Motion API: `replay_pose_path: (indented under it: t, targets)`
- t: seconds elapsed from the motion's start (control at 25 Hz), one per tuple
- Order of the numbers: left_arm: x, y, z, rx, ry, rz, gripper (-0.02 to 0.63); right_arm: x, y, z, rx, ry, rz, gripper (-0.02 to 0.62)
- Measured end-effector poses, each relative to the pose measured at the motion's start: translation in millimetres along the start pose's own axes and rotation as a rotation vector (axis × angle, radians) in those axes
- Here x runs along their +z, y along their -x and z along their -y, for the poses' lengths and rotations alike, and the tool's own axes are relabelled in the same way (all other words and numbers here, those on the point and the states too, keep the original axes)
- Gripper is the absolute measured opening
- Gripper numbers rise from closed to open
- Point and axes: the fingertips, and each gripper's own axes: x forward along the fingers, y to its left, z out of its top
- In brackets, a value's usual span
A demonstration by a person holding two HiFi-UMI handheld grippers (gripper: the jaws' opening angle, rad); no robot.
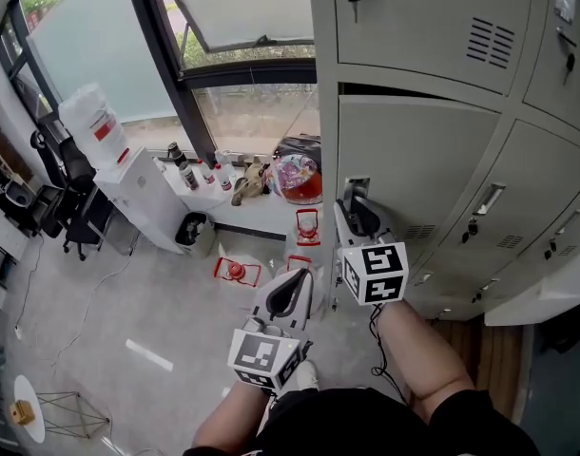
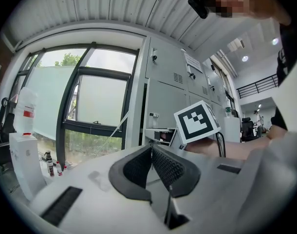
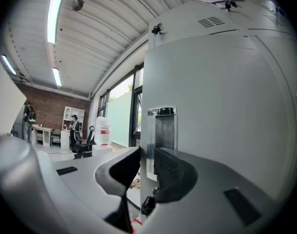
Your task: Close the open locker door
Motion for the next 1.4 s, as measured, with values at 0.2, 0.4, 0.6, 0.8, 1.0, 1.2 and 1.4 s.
replay_pose_path:
  t: [0.2,0.4,0.6,0.8,1.0,1.2,1.4]
  targets:
    - [-2.8,-12.7,-11.5,-0.02,0.002,-0.009,0.021,-0.7,-16.0,8.4,-0.024,-0.004,0.001,0.132]
    - [-2.3,-23.9,-21.4,-0.042,-0.003,-0.014,0.021,-0.4,-26.0,16.5,-0.046,-0.003,-0.001,0.12]
    - [-4.2,-33.7,-26.1,-0.064,0.001,-0.017,0.021,0.2,-33.4,20.9,-0.057,-0.003,0.0,0.115]
    - [-6.0,-41.1,-28.9,-0.079,0.006,-0.019,0.021,-1.3,-39.2,27.2,-0.061,-0.014,-0.007,0.107]
    - [-5.8,-45.8,-30.0,-0.089,0.008,-0.016,0.021,-1.4,-39.9,27.5,-0.054,-0.011,-0.006,0.106]
    - [-5.5,-49.7,-26.5,-0.099,0.006,-0.017,0.021,-1.6,-39.0,27.7,-0.046,-0.003,-0.007,0.103]
    - [-5.6,-52.8,-19.5,-0.107,0.004,-0.019,0.021,-2.3,-33.0,31.9,-0.045,0.005,-0.005,0.097]
